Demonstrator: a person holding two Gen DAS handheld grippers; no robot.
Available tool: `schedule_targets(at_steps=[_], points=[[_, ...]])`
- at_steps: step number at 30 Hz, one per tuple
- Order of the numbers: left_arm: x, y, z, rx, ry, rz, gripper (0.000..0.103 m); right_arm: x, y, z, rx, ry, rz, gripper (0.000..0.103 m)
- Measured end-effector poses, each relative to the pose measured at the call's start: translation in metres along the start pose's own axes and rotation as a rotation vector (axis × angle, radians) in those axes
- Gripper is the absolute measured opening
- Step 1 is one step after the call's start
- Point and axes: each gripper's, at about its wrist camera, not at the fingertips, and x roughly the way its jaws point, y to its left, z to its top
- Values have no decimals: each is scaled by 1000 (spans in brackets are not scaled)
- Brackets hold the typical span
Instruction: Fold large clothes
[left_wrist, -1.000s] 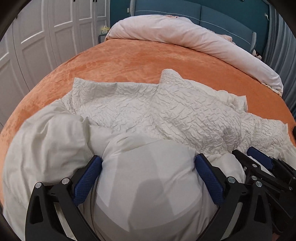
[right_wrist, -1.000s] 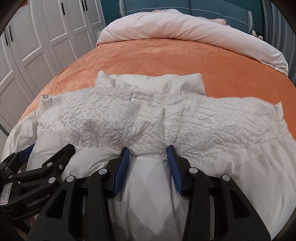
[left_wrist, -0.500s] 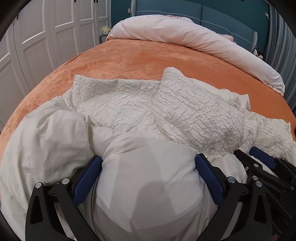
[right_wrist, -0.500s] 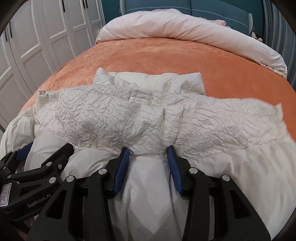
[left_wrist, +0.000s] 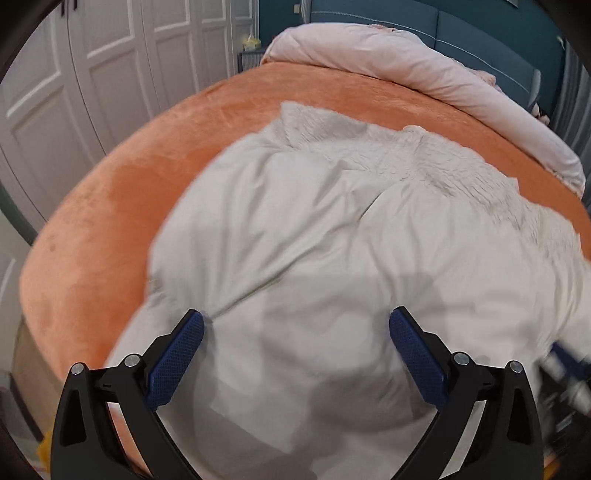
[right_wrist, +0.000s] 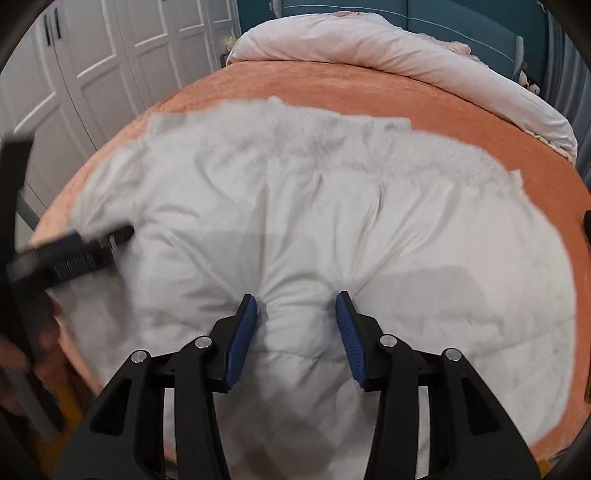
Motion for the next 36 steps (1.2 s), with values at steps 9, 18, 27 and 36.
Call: schedule_targets(at_steps=[9,18,27,36], points=[[-6,13,-22,21,13,25,98,1,35,-35,-206,58,-83,51],[-42,102,-29,-265,34,-16,98,-16,1,69,4,-46,9,38],[-18,141,-39,-444,158,-154,98,104,-18,124,166,150,5,8],[0,96,-26,-340,166,-165,98,154,-3,125,89,150,-104,2]])
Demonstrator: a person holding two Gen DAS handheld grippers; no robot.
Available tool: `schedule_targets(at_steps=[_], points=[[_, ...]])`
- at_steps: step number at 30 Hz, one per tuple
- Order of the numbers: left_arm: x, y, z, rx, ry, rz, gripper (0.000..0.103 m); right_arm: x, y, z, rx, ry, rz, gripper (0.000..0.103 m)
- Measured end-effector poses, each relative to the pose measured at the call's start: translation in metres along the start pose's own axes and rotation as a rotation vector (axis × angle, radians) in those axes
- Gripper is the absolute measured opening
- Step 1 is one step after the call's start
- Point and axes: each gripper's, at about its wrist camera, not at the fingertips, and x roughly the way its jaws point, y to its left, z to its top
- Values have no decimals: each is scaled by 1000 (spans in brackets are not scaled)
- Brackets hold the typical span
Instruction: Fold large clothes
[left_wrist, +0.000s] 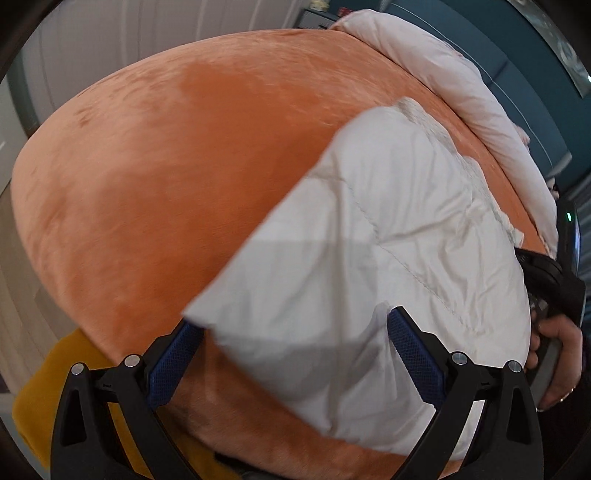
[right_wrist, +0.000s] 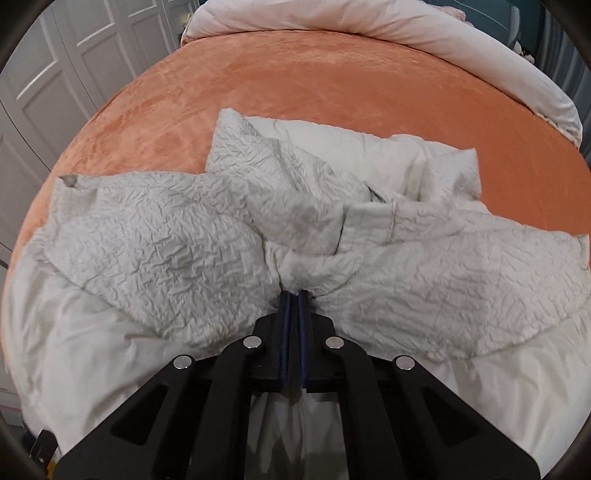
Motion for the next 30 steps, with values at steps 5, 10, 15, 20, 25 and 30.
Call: schedule_targets(at_steps=[5,10,15,20,25,30], points=[[11,-14,1,28,-8,30,98,13,1,1,-18,-31,-11,0],[15,-16,3,39,-8,49,98,13,-3,2,-17,-40,2,0],[19,-20,6,31,3,58,98,-27,-12,3,5,-53,88,4],[20,-19,14,-13,22,1,87,-102,-37,-43,-49,-104,143,5],[2,-30,18,-9,7,-70,38,-104,-71,-82,26,-25,189,5],[-48,-56,21,65,-64,-177,6,-79,-59,-99,15,17,209,5]])
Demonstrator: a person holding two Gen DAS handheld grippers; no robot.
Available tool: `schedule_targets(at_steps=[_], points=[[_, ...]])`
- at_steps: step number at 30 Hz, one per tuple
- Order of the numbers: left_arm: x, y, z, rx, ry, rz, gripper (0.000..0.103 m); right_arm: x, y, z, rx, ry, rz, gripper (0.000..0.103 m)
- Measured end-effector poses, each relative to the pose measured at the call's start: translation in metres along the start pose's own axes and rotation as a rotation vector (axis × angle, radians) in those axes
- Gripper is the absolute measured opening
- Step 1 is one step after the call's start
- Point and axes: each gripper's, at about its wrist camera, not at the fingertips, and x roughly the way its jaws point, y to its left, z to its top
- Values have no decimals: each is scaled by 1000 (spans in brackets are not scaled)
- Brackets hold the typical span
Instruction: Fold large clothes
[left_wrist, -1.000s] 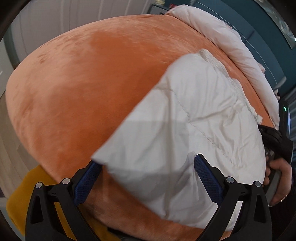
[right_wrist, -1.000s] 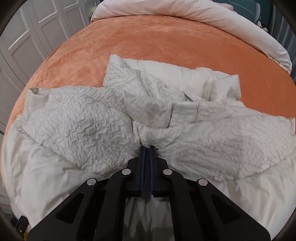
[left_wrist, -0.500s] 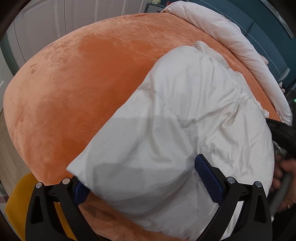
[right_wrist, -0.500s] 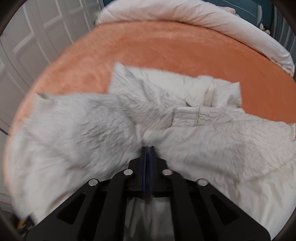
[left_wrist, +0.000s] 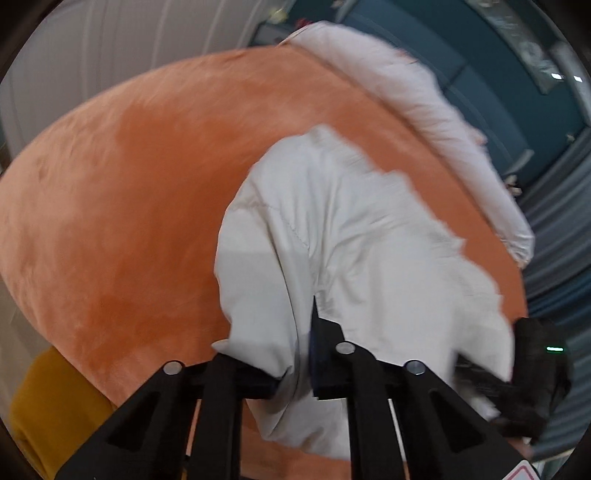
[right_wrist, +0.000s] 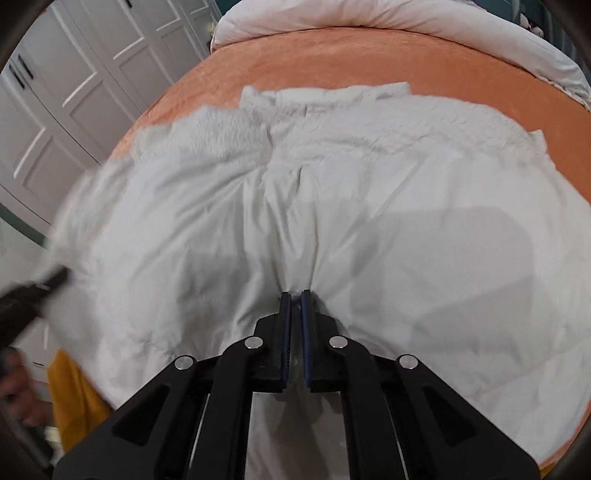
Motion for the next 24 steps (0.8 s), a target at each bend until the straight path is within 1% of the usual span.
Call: schedule_targets(at_steps=[1,2,4,6,7,10,11,12,13,15,17,19,20,22,24], points=[[-9,-10,1,24,-14,-16,6,5,2,0,-11,0,3,5],[-21,-26,2,59,-36,-41,4,9,2,1,-6,1,7,4],[-35,-48,4,107,-59,-75,3,13,1,1,12,8,25,4],[-52,-80,-1,189,-91,-120,3,17,-3,1,31,15,49,3],[-60,-102,-5,253,-110,-143,2,18,-5,0,43,17,65,2],[-68,-152,-20,393,-122,-192,2,21,-24,-3,126,18,166,0],[-68,-176,-30,459,-116,-220,2,21,-29,-4,146,17,188,0],[-66,-188,-37,492,-109,-233,2,21,-34,-6,169,14,217,0],[-61,-208,-46,548,-93,-248,2,21,-39,-8,187,11,242,0],[-51,-235,-61,626,-76,-258,2,16,-45,-12,209,2,268,0],[-38,-257,-74,680,-52,-261,2,1,-55,-22,244,-19,294,0],[-26,-272,-84,717,-24,-253,2,-25,-74,-42,287,-65,345,0],[-18,-280,-89,736,-6,-247,2,-36,-84,-51,308,-84,355,3],[-8,-293,-100,769,16,-237,2,-59,-107,-71,354,-124,357,4],[8,-305,-112,804,45,-225,2,-88,-135,-94,403,-169,316,4]])
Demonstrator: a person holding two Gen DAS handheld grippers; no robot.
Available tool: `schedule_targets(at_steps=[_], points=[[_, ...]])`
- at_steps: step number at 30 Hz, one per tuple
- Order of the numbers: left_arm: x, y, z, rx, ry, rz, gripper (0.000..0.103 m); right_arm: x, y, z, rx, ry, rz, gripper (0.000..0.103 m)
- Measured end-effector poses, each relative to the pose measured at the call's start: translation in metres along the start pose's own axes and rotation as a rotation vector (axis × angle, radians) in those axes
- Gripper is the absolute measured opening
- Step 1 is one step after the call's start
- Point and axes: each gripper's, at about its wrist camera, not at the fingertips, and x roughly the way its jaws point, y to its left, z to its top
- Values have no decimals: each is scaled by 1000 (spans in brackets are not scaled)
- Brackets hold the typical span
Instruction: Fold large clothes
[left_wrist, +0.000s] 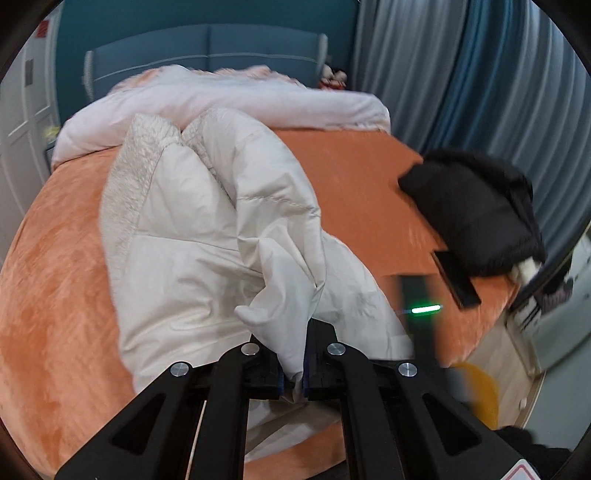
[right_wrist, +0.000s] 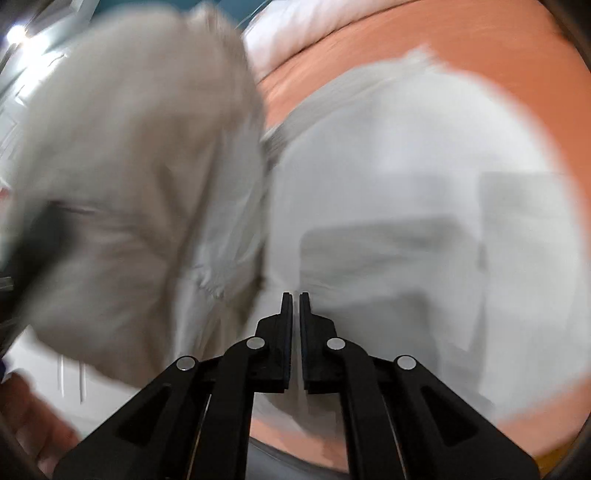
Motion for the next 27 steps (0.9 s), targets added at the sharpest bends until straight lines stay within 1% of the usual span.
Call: schedule_targets(at_steps=[4,8,10,13,15,16,17,18,19,20,22,23,25,26,27], points=[[28,-27,-12,58,65,6,2,-73,-36,-11,54,-118,-78,4],[59,-48,-27,116,127,23,2,-117,-51,-25,89,-191,-120,5],[68,-54,-34,139,148,34,2,-132,-51,-32,85,-217,-153,5],[83,-64,-47,183,170,63,2,-148,-48,-40,81,-243,-158,5],[88,-67,-52,206,176,80,3,-151,-47,-25,80,-252,-140,5],[92,-69,-56,221,179,90,3,-150,-43,-19,74,-257,-136,8],[96,-71,-59,242,183,103,3,-154,-41,-12,51,-265,-142,19],[99,-73,-62,260,184,114,3,-155,-36,-2,30,-269,-145,28],[102,-74,-65,273,184,122,3,-154,-27,9,3,-275,-151,44],[105,-76,-67,291,184,134,3,-150,-22,22,-14,-279,-152,49],[107,-78,-71,309,178,148,3,-146,-10,39,-63,-264,-136,51],[105,-78,-73,314,166,153,4,-137,1,54,-101,-239,-140,57],[100,-80,-75,316,149,155,10,-115,19,77,-180,-207,-181,63],[92,-80,-74,308,130,156,17,-106,24,85,-199,-187,-187,64],[81,-80,-74,300,114,141,30,-96,29,93,-207,-163,-189,64]])
